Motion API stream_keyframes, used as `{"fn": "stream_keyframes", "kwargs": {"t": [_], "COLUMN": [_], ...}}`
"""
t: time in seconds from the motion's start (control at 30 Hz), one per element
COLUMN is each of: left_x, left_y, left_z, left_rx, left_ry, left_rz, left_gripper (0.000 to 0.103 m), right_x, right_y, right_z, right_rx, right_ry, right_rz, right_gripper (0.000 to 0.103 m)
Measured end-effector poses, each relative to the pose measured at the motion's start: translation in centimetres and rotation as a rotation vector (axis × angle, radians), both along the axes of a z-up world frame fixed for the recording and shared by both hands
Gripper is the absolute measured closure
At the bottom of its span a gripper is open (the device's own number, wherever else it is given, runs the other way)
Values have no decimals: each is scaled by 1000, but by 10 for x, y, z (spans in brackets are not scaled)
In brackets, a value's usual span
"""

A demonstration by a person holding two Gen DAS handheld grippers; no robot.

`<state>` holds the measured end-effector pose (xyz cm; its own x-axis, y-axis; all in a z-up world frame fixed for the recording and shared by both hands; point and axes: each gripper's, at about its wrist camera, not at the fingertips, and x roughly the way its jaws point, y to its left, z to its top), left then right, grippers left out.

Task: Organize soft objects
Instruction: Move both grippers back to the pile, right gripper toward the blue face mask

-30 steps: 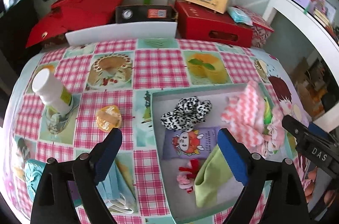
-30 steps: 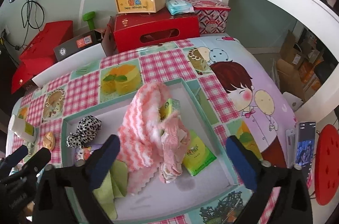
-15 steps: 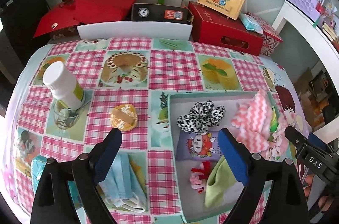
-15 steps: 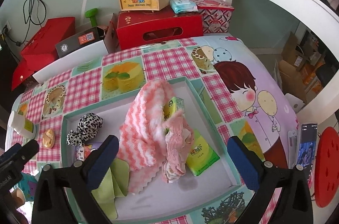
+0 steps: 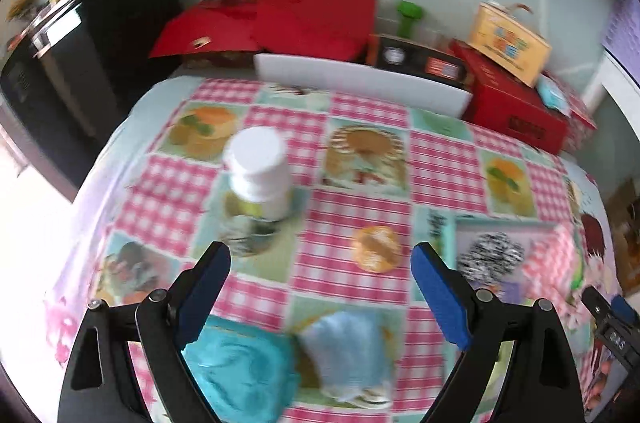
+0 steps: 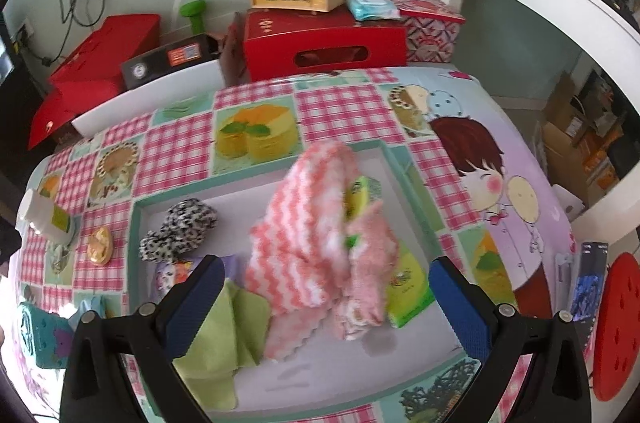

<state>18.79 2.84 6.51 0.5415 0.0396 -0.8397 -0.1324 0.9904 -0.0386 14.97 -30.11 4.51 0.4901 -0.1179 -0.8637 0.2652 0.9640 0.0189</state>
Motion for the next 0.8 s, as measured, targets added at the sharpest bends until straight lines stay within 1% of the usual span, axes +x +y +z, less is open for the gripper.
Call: {"fn": "stream_keyframes", "kwargs": {"t": [0.1, 0.2, 0.33, 0.57, 0.73, 0.8], "left_x": [-1, -3, -4, 1, 2, 3], "left_y": [30, 53, 71, 85, 90, 92], "left_z": [-5, -9, -15, -31, -37, -39], "left_rx": [-11, 1, 12, -23, -52, -63], "left_ry": [15, 27, 42, 90, 106, 111], "left_rz": [79, 148, 207, 236, 244, 249], "left_gripper": [11, 11, 11, 11, 11, 11], "right_x": [2, 3, 5, 9, 10, 9], "right_y": [13, 24, 39, 73, 104, 122], "right_z": [0, 0, 0, -7, -13, -16], "right_rx": [-7, -14, -14, -6, 8, 5], "right_ry": [-3, -6, -9, 2, 13, 16], "right_rz": [34, 60, 95, 183, 264, 314], "right_gripper": [0, 0, 0, 0, 0, 0]}}
